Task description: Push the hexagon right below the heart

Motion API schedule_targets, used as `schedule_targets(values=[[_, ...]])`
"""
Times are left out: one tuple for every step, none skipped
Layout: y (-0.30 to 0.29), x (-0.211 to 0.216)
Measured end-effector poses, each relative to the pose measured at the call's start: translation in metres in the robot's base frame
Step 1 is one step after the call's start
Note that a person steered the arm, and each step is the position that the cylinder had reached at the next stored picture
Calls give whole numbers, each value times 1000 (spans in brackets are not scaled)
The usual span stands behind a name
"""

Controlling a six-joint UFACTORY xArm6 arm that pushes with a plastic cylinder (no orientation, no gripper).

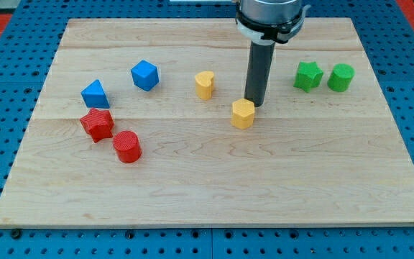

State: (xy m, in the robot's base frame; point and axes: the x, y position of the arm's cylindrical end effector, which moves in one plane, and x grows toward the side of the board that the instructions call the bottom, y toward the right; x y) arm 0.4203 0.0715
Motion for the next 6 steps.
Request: schedule_targets(values=[[50,44],[57,63],[5,54],[8,39],[9,69],[-13,56]])
